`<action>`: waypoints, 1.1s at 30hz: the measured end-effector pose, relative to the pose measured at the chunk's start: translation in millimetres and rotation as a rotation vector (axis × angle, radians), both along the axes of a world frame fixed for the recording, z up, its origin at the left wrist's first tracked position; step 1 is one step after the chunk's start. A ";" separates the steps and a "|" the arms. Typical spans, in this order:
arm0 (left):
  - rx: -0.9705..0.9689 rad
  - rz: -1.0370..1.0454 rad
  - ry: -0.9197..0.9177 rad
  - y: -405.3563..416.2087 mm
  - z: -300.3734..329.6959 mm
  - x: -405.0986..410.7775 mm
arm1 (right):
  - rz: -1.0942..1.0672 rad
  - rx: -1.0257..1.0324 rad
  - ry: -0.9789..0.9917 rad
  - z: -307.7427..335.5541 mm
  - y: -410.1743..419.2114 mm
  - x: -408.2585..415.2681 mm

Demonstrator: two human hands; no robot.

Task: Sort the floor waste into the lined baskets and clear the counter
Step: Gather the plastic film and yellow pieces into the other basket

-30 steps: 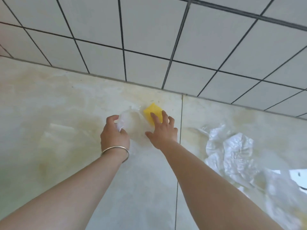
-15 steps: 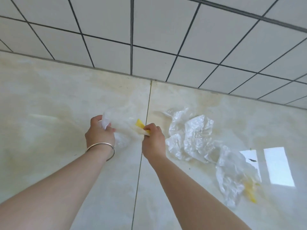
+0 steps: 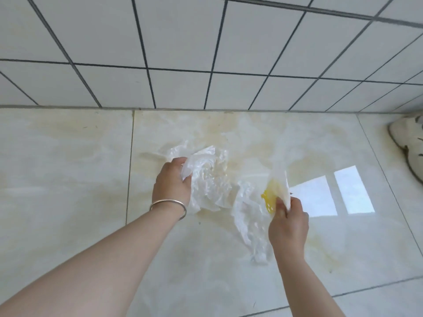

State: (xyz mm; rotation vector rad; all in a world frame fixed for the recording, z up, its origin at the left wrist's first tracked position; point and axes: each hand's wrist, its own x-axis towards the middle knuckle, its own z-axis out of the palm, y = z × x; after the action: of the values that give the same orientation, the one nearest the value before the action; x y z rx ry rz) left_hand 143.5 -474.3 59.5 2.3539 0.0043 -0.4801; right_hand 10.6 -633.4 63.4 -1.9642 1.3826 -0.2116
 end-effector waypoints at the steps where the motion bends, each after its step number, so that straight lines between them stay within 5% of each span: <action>1: 0.025 -0.051 -0.044 -8.0 -2.7 -1.7 | -0.017 -0.026 0.047 -9.5 -8.8 -8.4; 6: 0.195 -0.391 -0.221 -43.8 -27.3 -1.5 | 0.069 -0.092 0.142 -50.7 -19.2 -28.5; 10: 0.538 -0.565 -0.111 -63.8 -44.0 3.6 | 0.212 0.051 0.321 -69.3 -12.5 -23.7; 14: 0.712 -0.707 -0.035 -63.0 -63.9 7.4 | 0.335 -0.032 0.469 -90.9 -5.8 -22.5; 17: 0.694 -0.695 0.065 -50.9 -76.0 7.6 | 0.366 -0.234 0.433 -100.5 3.5 -24.3; 23: 0.465 -0.599 -0.133 -26.3 -88.3 0.5 | 0.453 -0.319 0.339 -104.7 16.6 -23.3; 29: 0.383 -0.487 -0.084 -12.7 -81.5 -14.5 | 0.476 -0.050 0.224 -85.1 22.2 -27.7; 33: 0.210 -0.389 -0.088 -18.9 -72.3 -30.4 | 0.280 0.201 0.085 -63.2 30.3 -44.6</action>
State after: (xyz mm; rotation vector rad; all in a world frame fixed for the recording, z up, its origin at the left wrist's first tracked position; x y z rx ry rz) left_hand 113.0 -493.2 -12.8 2.5884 -0.4719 -0.5840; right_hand -34.0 -603.1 0.2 -1.9870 1.1158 0.1371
